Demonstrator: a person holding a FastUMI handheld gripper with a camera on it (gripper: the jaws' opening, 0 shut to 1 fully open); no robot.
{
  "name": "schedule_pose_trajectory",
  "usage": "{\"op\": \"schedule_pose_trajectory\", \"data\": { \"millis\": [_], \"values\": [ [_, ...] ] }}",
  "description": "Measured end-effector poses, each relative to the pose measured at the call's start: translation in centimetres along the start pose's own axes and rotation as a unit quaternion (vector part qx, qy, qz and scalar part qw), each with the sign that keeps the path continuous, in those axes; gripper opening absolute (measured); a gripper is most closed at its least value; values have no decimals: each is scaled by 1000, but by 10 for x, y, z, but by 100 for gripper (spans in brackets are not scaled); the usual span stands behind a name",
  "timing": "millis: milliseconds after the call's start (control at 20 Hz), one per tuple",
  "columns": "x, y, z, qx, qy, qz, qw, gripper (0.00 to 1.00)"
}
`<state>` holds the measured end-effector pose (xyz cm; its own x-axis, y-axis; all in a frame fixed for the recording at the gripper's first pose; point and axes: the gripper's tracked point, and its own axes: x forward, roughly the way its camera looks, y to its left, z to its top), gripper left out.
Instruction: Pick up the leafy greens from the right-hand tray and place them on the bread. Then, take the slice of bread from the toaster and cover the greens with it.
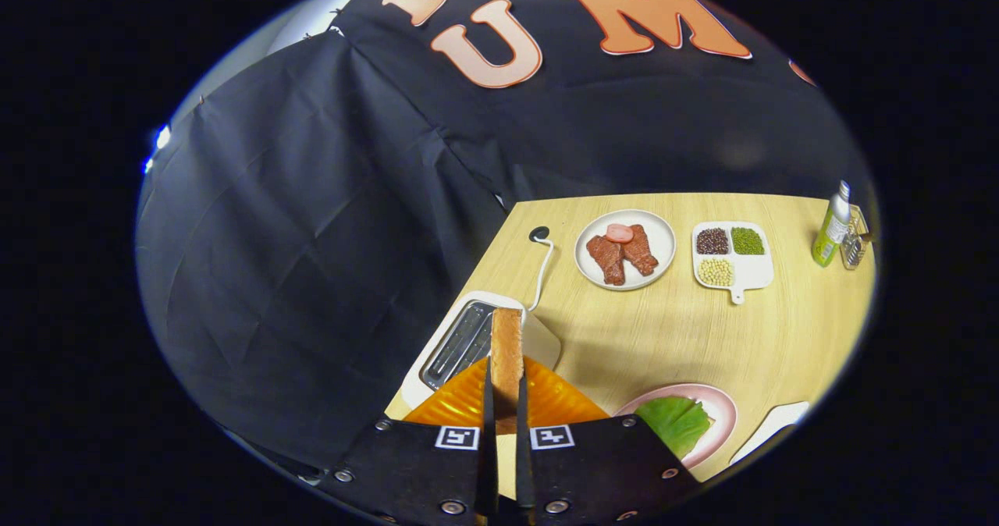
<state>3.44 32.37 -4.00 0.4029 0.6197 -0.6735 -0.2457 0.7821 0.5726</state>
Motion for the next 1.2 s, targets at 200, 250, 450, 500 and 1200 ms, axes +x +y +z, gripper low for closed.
{"op": "schedule_pose_trajectory", "data": {
  "millis": [200, 250, 450, 500, 1200],
  "values": [
    [-3, -28, -17, 12, 6, -7, 1000, 9],
    [-5, -35, -22, 17, 6, -10, 1000, 9],
    [-10, -59, -42, 34, 16, -12, 999, 9],
    [-10, -65, -46, 36, 17, -11, 999, 9],
    [-10, -144, -126, 81, 71, -24, 994, 10]
  ]
}}
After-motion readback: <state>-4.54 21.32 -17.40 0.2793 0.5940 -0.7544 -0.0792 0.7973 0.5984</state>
